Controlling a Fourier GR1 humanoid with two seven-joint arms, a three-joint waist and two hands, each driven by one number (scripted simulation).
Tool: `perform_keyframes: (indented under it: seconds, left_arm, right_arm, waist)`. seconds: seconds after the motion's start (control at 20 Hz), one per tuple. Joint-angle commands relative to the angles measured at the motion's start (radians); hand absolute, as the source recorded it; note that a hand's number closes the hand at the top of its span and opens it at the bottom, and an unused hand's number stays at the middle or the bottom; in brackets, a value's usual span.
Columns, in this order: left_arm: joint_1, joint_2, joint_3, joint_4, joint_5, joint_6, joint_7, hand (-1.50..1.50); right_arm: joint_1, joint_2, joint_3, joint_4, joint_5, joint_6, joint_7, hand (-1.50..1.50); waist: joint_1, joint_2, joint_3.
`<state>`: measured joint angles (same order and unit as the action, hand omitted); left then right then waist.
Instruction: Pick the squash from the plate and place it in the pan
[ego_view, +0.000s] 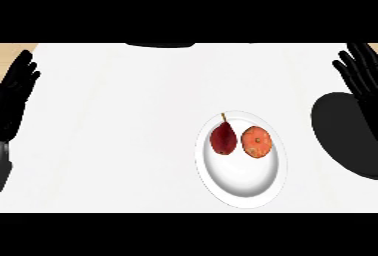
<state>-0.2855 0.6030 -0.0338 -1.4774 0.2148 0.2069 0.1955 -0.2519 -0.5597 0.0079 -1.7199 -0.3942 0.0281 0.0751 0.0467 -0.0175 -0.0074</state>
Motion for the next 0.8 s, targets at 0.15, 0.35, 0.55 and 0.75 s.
perform_keyframes:
  seconds: [0.15,0.35,0.55,0.75]
  left_arm:
    - [0.036,-0.129,0.011,-0.051,0.073,0.002,-0.012,0.0]
    - [0.099,-0.223,-0.035,-0.089,0.113,0.018,0.0,0.0]
    - [0.128,-0.235,-0.019,-0.071,0.106,0.029,-0.025,0.0]
    - [0.137,-0.258,-0.039,-0.071,0.079,0.024,-0.047,0.0]
  right_arm:
    - [-0.163,0.098,0.01,0.083,-0.035,0.076,-0.113,1.5]
    - [-0.038,0.008,0.055,0.132,0.271,-0.056,-0.14,1.5]
    - [0.212,-0.024,0.033,0.024,0.377,-0.051,-0.411,-1.5]
    - [0.283,-0.088,-0.024,-0.004,0.466,-0.096,-0.394,-1.5]
  waist:
    - [-0.026,0.021,0.008]
    - [-0.044,0.019,0.006]
    - [-0.081,0.013,0.009]
    - [-0.064,0.015,0.007]
